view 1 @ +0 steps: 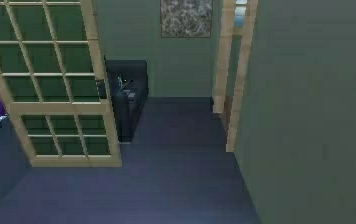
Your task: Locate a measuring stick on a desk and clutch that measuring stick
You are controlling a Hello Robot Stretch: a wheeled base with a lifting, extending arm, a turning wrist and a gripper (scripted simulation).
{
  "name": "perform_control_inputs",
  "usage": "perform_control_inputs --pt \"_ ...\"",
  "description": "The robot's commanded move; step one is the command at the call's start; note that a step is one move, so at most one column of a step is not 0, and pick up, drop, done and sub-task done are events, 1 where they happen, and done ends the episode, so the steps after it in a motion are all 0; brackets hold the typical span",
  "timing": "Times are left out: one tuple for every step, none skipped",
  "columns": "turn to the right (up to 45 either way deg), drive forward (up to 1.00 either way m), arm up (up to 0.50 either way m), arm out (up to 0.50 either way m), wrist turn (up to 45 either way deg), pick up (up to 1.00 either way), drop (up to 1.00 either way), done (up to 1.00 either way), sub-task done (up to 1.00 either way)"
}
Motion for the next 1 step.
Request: perform_control_inputs --pt "15.0 0.00 0.00 0.00 0.0 0.00 0.00 0.00 0.00"
